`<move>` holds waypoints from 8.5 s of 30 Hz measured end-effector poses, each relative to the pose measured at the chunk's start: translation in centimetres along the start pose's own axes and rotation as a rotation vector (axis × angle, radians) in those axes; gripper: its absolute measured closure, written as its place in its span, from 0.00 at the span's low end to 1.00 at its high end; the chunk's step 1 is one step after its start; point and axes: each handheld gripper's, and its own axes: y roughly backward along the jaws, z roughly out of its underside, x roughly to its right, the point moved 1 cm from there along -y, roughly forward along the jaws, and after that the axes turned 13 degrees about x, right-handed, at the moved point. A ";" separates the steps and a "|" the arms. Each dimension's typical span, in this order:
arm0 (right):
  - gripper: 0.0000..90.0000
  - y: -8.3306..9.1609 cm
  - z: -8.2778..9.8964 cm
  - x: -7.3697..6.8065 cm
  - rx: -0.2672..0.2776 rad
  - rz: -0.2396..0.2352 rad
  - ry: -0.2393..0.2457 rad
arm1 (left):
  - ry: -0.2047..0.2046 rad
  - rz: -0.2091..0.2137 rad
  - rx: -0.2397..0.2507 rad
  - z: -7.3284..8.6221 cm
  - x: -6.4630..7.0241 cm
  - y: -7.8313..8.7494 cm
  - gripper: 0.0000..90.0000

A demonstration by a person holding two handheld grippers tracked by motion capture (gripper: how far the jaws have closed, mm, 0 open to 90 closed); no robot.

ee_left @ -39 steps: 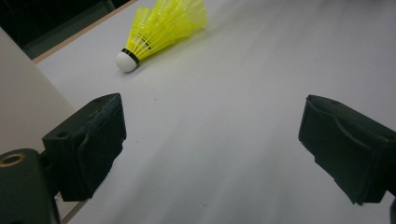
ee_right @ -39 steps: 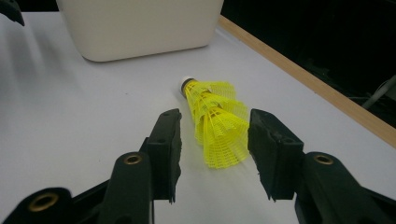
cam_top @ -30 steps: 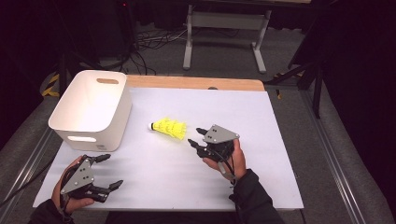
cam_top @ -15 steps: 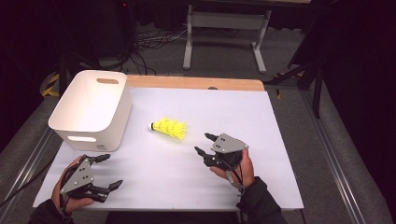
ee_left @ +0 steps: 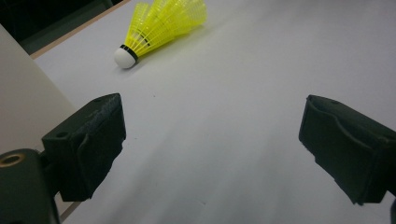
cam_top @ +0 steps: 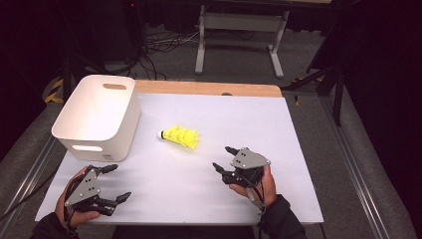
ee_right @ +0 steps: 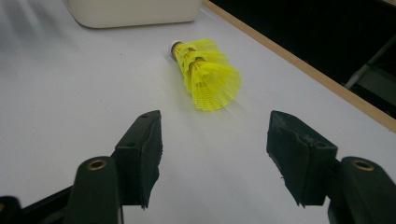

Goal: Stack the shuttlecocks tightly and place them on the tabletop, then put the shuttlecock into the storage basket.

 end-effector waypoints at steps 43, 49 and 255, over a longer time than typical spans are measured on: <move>0.07 3.6 6.0 0.2 -0.047 0.101 0.005 | 0.013 -0.009 0.003 0.0 -0.1 -0.1 0.09; 0.08 3.5 6.2 0.4 -0.047 0.110 -0.012 | 0.021 -0.002 0.015 0.0 -0.3 -0.1 0.09; 0.96 -9.4 -1.0 -1.3 -0.081 -0.157 -0.158 | 0.001 0.019 -0.032 0.1 0.3 -0.7 0.09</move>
